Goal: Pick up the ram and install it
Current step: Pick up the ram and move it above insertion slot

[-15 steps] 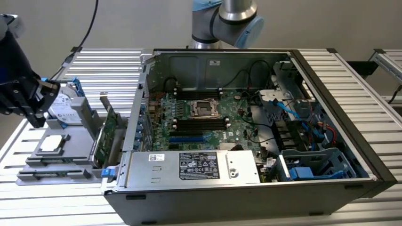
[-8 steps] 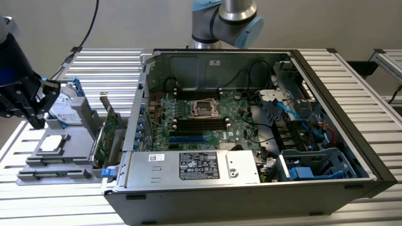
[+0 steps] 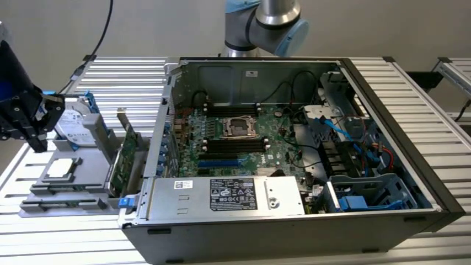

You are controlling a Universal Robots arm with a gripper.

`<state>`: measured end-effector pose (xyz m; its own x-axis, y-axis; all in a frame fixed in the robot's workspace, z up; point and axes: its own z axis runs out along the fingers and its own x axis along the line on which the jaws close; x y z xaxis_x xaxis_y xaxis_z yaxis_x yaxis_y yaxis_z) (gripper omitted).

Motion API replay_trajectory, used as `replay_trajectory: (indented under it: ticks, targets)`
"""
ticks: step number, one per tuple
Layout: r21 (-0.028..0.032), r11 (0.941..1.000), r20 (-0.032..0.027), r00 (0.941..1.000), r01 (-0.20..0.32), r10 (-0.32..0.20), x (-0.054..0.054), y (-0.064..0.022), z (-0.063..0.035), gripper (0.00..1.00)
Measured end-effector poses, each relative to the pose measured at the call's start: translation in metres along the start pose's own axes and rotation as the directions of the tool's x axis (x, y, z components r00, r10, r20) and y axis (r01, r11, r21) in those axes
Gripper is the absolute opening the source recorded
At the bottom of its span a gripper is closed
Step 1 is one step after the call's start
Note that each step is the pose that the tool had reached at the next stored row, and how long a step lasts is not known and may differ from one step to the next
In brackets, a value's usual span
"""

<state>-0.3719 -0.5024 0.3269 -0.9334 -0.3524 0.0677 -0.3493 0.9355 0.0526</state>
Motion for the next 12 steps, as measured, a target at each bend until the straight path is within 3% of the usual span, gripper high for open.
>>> replay_trajectory:
  ticks: [6, 12]
  targets:
    - [0.0071, 0.994, -0.0062, 0.994, 0.109, -0.109, 0.0, -0.0001, 0.0011, 0.11]
    - [0.0135, 0.9763, -0.0132, 0.9763, 0.216, -0.216, -0.0001, -0.0001, 0.0025, 0.11]
